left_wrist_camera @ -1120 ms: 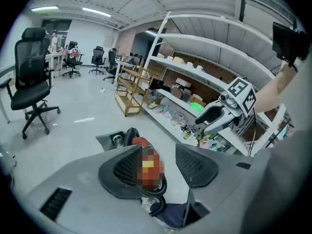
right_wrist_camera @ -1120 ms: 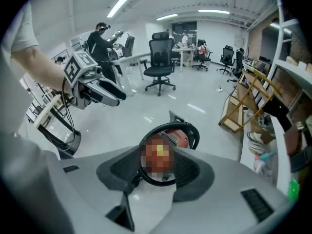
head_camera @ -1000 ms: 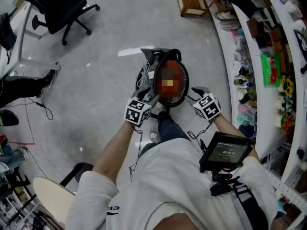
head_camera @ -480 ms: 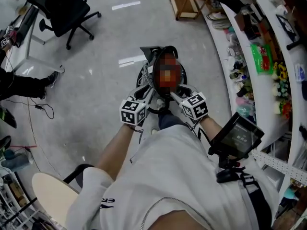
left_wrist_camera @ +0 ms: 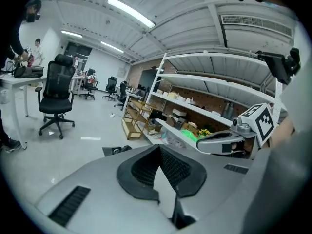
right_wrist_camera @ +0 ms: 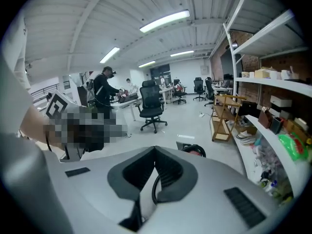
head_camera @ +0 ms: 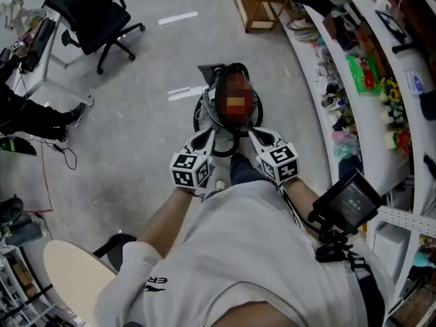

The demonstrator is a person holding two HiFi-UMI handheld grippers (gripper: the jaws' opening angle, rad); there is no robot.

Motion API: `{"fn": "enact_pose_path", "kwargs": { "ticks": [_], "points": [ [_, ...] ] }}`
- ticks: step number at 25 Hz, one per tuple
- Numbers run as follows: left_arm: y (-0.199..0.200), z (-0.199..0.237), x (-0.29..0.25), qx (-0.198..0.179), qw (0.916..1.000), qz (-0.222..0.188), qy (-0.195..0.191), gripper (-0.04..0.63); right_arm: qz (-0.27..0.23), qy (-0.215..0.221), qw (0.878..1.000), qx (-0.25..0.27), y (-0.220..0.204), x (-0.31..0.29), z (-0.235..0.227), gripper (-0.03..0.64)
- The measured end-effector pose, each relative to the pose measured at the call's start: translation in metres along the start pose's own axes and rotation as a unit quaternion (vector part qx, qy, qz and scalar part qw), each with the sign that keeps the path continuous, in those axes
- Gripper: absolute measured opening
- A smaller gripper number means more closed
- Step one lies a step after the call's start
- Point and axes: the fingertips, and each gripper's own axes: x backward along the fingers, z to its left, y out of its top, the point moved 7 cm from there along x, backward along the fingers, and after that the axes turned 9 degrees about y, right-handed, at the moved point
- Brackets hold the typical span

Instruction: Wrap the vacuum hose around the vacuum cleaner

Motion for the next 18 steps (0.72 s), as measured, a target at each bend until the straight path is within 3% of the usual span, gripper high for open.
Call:
{"fn": "enact_pose_path", "kwargs": {
  "ticks": [18],
  "points": [
    [-0.022, -0.094, 0.043, -0.03, 0.9987, -0.016, 0.037, 0.003, -0.023, 0.015, 0.999, -0.025, -0.038, 0.087, 0.023, 0.003]
  ]
}}
